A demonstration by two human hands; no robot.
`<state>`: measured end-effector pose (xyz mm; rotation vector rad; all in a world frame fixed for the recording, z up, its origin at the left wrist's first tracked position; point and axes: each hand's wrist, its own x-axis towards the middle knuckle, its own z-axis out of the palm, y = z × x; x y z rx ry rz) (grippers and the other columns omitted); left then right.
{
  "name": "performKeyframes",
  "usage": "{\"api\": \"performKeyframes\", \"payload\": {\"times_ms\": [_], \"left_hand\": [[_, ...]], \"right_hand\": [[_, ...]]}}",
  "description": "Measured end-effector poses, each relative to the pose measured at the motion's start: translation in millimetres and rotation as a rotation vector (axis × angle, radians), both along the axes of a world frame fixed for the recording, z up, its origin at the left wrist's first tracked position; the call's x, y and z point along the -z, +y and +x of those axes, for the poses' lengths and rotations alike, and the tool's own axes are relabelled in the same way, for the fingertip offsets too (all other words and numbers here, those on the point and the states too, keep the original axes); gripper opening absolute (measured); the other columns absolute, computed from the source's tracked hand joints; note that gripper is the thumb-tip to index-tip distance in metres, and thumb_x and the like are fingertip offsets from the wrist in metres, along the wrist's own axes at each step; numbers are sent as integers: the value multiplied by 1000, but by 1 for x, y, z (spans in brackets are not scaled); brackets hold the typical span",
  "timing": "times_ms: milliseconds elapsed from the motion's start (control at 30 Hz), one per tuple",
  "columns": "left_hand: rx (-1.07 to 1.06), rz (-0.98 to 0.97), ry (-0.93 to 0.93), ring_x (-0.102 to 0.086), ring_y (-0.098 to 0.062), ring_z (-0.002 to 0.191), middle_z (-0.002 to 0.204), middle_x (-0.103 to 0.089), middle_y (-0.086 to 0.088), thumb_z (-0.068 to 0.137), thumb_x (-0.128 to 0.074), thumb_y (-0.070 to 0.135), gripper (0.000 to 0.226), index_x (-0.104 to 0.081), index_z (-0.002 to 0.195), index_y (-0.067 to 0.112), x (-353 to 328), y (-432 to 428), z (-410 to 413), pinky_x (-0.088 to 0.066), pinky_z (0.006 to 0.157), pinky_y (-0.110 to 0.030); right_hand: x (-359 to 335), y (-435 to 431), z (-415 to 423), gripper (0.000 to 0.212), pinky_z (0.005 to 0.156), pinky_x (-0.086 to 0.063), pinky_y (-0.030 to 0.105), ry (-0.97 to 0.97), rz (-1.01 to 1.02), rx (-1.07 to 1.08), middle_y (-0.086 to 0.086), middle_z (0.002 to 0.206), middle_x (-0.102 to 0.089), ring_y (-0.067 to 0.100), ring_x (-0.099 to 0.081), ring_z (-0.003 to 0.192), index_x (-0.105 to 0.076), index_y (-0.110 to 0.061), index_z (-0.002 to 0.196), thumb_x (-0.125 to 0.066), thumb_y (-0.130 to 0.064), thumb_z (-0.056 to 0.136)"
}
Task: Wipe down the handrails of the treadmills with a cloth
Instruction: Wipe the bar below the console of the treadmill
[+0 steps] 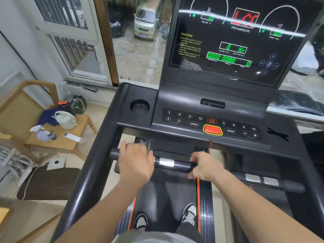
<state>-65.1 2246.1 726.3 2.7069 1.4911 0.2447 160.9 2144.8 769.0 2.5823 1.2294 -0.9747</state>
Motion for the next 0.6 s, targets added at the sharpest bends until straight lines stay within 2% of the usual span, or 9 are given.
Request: {"api": "performKeyframes", "payload": {"times_ms": [100,167,233,300,333,400,433,500,600], "left_hand": [[179,-90,-18,-55,-28,103,102,-63,-4,99,-38,43,42,-65,113,15,1,-45,49,-26,118,-51],[335,-108,-104,-52,-27,118,121,-59,-2,94,-45,45,49,-56,131,15,4,-64,59,-18,124,-51],[409,-81,-93,-49,-26,126,132,-54,-2,91,-50,44,55,-49,139,16,5,-63,50,-14,127,-50],[435,-41,-63,-50,-24,127,133,-55,-1,85,-59,42,60,-51,140,18,6,-46,24,-18,126,-51],[421,-17,-53,-53,-25,125,131,-57,-2,81,-62,39,61,-54,137,18,7,-35,6,-20,125,-51],[355,49,-95,-58,-28,120,125,-62,-6,78,-62,30,55,-62,129,13,9,-10,-37,-25,123,-53],[320,78,-110,-59,-29,120,124,-64,-7,79,-60,27,50,-65,126,12,8,1,-57,-27,122,-54],[265,86,-63,-60,-26,122,125,-65,-5,84,-54,27,43,-67,123,14,2,17,-82,-28,121,-54],[110,32,-56,-58,-25,119,120,-63,-2,90,-46,33,38,-66,117,16,-1,15,-64,-24,122,-52]], "right_hand": [[2,-3,-1,45,87,-56,34,-4,50,18,-11,99,-68,16,-67,93,-59,-33,95,-90,-38,63],[2,-4,-2,41,83,-58,36,-19,84,-2,-9,96,-67,18,-67,92,-64,-30,89,-91,-37,59],[-1,-2,-6,39,81,-59,36,-87,59,-82,-6,99,-64,21,-66,95,-65,-29,88,-90,-40,60],[-5,5,-12,49,85,-56,36,-176,30,-203,-5,109,-56,23,-63,107,-67,-28,106,-86,-44,64],[-7,10,-16,64,91,-55,38,-161,41,-239,-4,118,-55,23,-61,116,-64,-31,122,-85,-46,64],[-11,26,-28,90,104,-49,40,-38,69,-266,-5,139,-53,21,-54,130,-51,-32,145,-85,-52,63],[-13,33,-37,95,106,-47,39,9,72,-283,-6,144,-52,20,-52,134,-48,-31,148,-84,-55,64],[-12,44,-53,89,105,-48,38,15,51,-313,-7,144,-54,20,-53,133,-50,-30,146,-82,-55,67],[-3,44,-69,46,82,-48,32,-149,75,-385,-5,119,-61,23,-60,118,-63,-29,118,-74,-44,76]]}}
